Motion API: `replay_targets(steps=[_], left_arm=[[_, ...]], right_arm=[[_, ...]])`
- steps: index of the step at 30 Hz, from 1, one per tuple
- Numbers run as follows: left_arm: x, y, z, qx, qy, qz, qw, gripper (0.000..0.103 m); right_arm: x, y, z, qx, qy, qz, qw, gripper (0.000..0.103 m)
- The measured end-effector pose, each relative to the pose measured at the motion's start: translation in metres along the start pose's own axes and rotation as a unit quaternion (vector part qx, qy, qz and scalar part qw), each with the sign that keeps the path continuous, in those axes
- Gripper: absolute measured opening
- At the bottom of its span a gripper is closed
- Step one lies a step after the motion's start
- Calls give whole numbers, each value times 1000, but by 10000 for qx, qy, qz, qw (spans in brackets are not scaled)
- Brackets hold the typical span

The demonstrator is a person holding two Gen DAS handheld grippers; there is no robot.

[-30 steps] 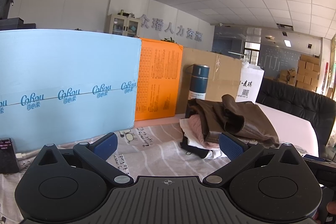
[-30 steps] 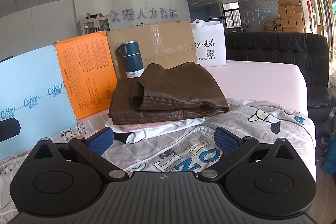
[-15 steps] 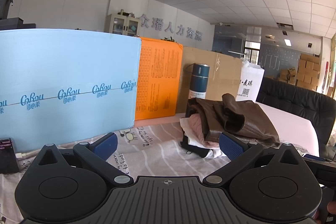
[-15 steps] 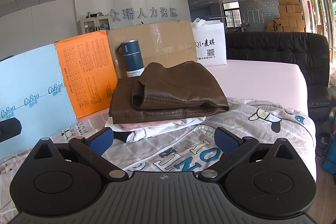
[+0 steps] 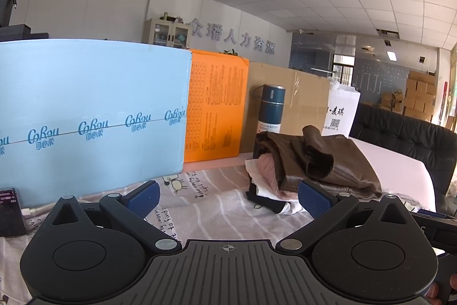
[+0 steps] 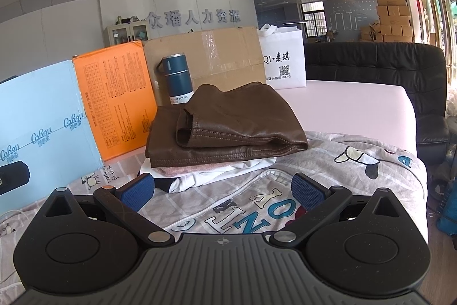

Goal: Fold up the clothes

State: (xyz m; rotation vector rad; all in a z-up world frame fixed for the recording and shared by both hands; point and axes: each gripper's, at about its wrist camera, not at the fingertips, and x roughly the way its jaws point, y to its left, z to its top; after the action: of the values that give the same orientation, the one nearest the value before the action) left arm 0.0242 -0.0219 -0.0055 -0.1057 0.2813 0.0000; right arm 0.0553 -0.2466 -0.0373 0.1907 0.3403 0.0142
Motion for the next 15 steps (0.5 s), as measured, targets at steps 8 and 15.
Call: replay_targets(steps=[8,15], left_arm=[[2,0,-1,26,21,7,10000,103],[1,0,-1,27,8,1,10000,103]], right_arm=[[-1,-1,0,-3,2,1,10000,103],[-1,1,0,-33,21,1,10000,103]])
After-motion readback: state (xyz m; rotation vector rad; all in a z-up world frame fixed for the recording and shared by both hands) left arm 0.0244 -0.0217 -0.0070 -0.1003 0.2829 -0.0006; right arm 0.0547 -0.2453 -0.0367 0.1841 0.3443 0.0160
